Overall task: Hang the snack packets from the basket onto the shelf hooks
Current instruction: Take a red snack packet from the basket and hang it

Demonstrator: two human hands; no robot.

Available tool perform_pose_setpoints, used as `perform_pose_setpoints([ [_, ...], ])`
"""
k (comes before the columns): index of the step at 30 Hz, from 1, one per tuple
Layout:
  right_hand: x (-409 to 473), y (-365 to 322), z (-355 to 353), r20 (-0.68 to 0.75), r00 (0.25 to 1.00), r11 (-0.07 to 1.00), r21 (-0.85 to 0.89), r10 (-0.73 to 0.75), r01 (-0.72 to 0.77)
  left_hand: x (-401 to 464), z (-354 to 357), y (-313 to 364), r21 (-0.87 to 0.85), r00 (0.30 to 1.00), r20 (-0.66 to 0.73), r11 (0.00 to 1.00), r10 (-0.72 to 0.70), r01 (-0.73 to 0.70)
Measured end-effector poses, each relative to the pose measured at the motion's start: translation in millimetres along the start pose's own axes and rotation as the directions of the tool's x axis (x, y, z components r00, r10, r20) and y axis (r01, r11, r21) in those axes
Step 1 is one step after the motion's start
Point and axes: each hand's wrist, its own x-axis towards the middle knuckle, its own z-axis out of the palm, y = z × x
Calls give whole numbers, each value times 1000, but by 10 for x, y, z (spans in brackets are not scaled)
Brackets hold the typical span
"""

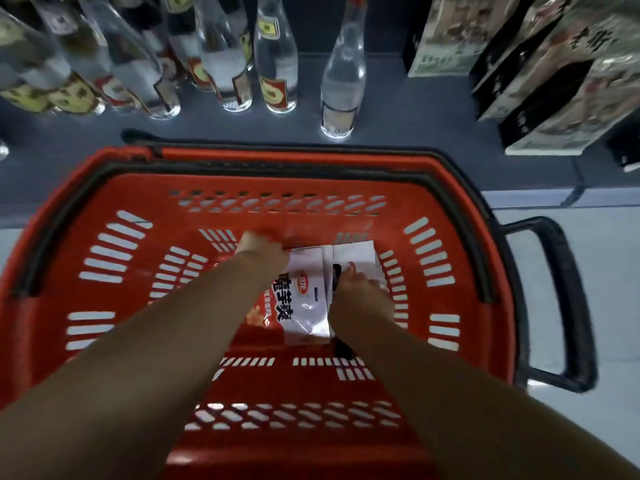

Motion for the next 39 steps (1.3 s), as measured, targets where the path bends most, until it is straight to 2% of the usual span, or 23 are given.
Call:
perform_pose_setpoints([
  [3, 275, 47, 235, -79, 996, 998, -56, -41, 36, 325, 228, 75, -23, 997, -43, 997, 68, -69],
  [5, 412, 69, 291, -88, 993, 996, -66, -72, 67, 458, 308, 75, -45, 993, -43, 993, 107, -109],
  [7, 475, 81, 297, -99, 987, 989, -97, -124, 115, 502, 379, 52, -76, 987, -101, 989, 122, -130],
  [11, 420, 94, 205, -148, 981, 991, -67, -124, 115, 380, 435, -137, -310, 974, -182, 933, 132, -184],
  [13, 372, 110, 140, -137, 981, 990, -63, -137, 129, 259, 465, -274, -452, 970, -225, 872, 90, -186],
  [15, 355, 170, 92, -95, 984, 989, -13, -148, 148, 148, 487, -401, -640, 960, -279, 750, -28, -164],
  [17, 407, 270, 75, -60, 974, 972, 78, -218, 222, 28, 494, -504, -813, 934, -315, 556, -169, -174],
  [19, 455, 355, 38, -72, 950, 918, 247, -304, 312, -84, 482, -565, -911, 904, -326, 348, -275, -223],
  [22, 421, 341, -121, 2, 942, 705, 663, -335, 250, -214, 452, -556, -946, 879, -306, 10, -367, -325],
  [23, 409, 307, -172, 17, 938, 616, 758, -347, 213, -237, 439, -537, -936, 870, -293, -67, -397, -346],
  [25, 412, 241, -234, -1, 945, 506, 844, -326, 176, -265, 417, -478, -923, 875, -260, -159, -408, -349],
  [27, 429, 212, -277, -84, 962, 477, 855, -261, 204, -304, 409, -424, -930, 914, -222, -208, -341, -304],
  [30, 462, 214, -327, -171, 965, 455, 855, -201, 247, -361, 471, -414, -938, 941, -223, -206, -253, -278],
  [35, 428, 216, -521, -171, 965, 430, 869, -199, 243, -580, 395, -493, -889, 912, -272, -282, -307, -360],
  [39, 21, 215, -1040, -223, 959, 448, 849, -176, 280, -1074, -26, -598, -860, 879, -303, -291, -368, -419],
])
